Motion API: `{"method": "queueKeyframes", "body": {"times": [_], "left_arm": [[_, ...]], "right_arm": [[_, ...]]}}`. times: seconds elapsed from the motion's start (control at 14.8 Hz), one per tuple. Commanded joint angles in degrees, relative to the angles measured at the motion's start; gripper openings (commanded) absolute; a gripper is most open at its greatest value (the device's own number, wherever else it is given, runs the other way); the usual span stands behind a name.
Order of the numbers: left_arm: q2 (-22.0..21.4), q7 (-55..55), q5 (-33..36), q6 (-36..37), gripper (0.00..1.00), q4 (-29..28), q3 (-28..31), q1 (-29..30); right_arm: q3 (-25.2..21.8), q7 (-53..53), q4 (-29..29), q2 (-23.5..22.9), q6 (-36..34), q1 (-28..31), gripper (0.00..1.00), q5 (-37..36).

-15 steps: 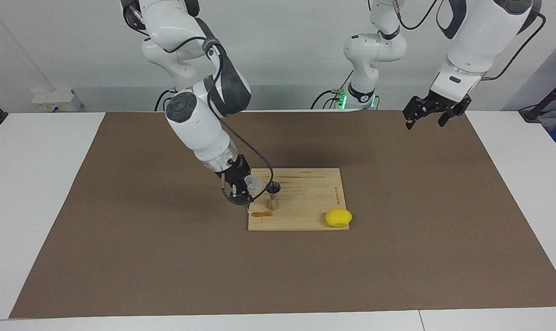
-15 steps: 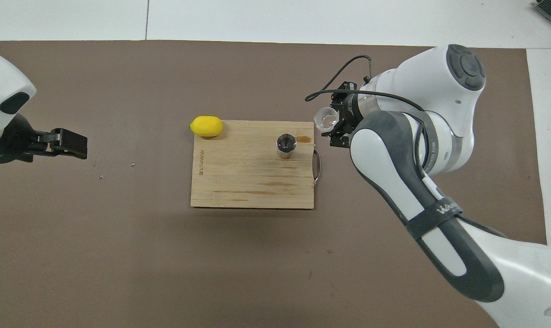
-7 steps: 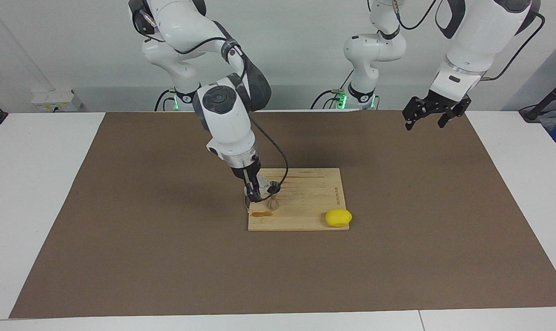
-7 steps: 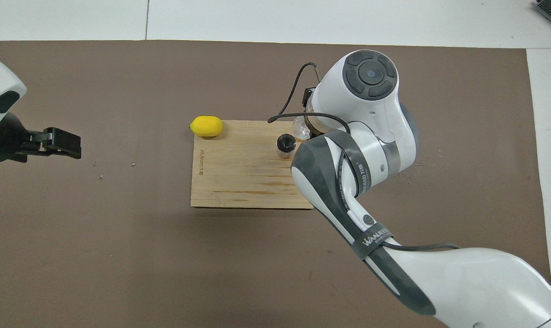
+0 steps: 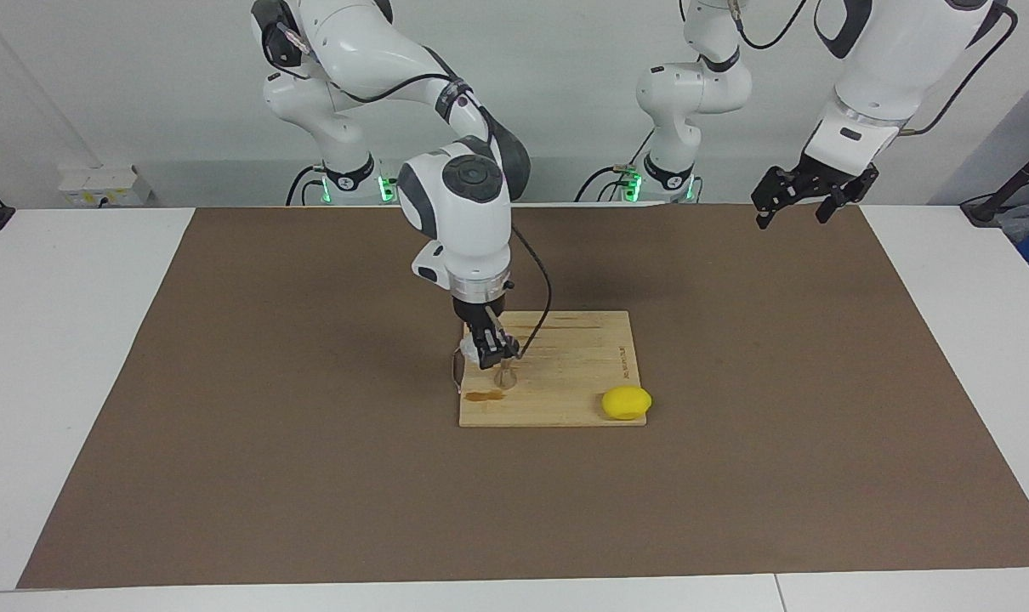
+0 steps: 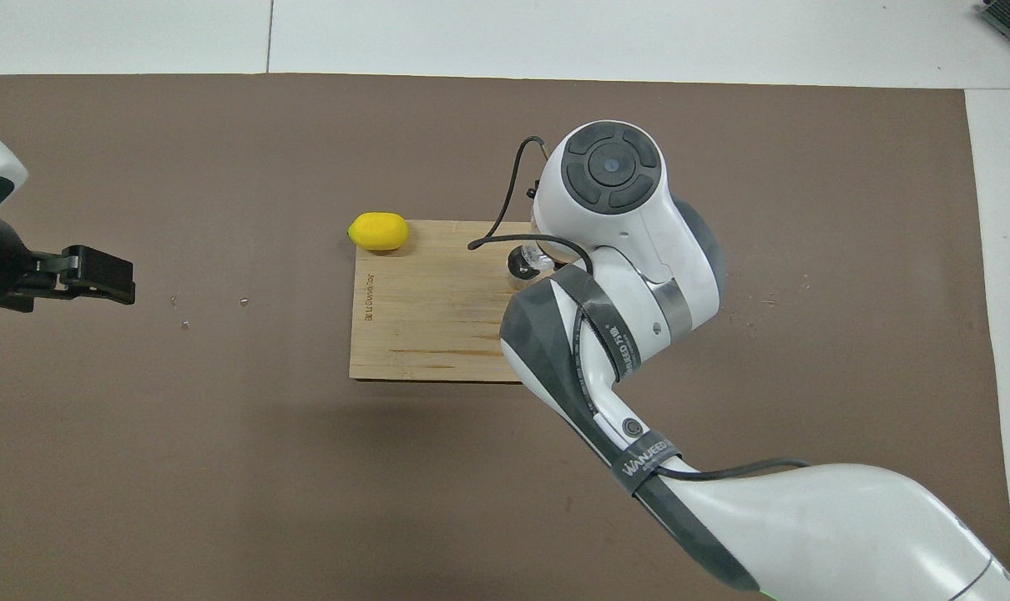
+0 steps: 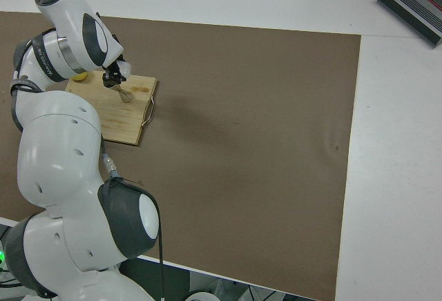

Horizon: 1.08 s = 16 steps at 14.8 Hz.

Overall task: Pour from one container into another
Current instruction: 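Move the clear cup above the dark cup with the right gripper, then tilt the clear cup over the dark cup with the right gripper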

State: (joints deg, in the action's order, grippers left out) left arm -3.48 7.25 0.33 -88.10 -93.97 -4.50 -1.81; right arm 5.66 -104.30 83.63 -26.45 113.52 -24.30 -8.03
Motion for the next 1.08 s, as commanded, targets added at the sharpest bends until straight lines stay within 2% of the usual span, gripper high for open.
{"method": "queueKeyframes", "body": {"times": [0.0, 0.47, 1.01], "left_arm": [[-0.7, -0.2, -0.7, 0.8, 1.0, -0.2, -0.6, 0.2], [-0.8, -0.7, -2.4, -1.5, 1.0, 0.0, -0.7, 0.6], [-1.5, -0.2, -2.4, -0.9, 1.0, -0.7, -0.7, 0.9]], "right_arm": [[0.0, -1.1, -1.9, -0.9, -1.9, -1.0, 0.0, -4.2], [0.0, -1.3, -1.8, -1.1, -1.5, -2.8, 0.0, -12.3], [0.0, -1.3, -1.5, -1.1, -0.4, -2.9, 0.0, -16.5]]}}
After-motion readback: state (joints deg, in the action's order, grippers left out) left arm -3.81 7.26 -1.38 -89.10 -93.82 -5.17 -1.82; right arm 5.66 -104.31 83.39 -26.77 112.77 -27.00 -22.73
